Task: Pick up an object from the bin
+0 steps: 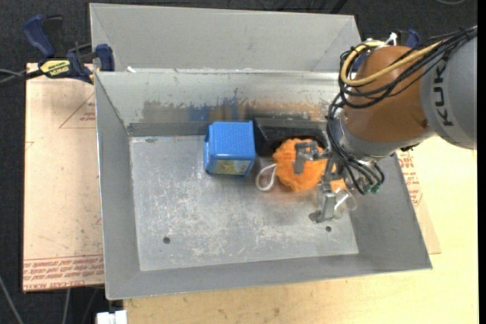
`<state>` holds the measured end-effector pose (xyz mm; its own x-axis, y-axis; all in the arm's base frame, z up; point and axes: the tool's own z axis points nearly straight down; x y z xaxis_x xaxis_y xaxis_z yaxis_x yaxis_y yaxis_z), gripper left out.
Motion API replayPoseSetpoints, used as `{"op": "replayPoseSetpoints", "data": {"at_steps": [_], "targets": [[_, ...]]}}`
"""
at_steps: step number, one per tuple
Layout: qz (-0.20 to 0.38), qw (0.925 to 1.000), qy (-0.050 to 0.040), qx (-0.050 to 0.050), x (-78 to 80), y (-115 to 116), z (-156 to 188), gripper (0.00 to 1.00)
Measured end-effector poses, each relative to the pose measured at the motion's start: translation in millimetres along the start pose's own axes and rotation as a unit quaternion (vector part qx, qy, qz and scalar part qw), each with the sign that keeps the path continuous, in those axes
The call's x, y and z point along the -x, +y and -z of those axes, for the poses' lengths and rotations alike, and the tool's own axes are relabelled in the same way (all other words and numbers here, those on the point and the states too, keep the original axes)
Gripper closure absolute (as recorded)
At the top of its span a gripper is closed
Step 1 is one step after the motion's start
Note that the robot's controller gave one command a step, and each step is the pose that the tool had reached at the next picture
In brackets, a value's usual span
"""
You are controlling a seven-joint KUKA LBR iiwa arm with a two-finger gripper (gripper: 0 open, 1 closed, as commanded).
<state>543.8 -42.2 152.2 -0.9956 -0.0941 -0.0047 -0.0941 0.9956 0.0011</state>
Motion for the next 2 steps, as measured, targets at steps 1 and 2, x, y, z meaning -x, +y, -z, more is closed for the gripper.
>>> {"op": "replayPoseSetpoints", "data": {"at_steps": [1, 2], "targets": [[0.127, 0.9919, -0.0003, 0.002, 37.7, -46.0, -80.7, 0.00], [0.158, 0.9874, -0.0021, 0.005, 23.0, -83.2, -79.9, 0.00]]}}
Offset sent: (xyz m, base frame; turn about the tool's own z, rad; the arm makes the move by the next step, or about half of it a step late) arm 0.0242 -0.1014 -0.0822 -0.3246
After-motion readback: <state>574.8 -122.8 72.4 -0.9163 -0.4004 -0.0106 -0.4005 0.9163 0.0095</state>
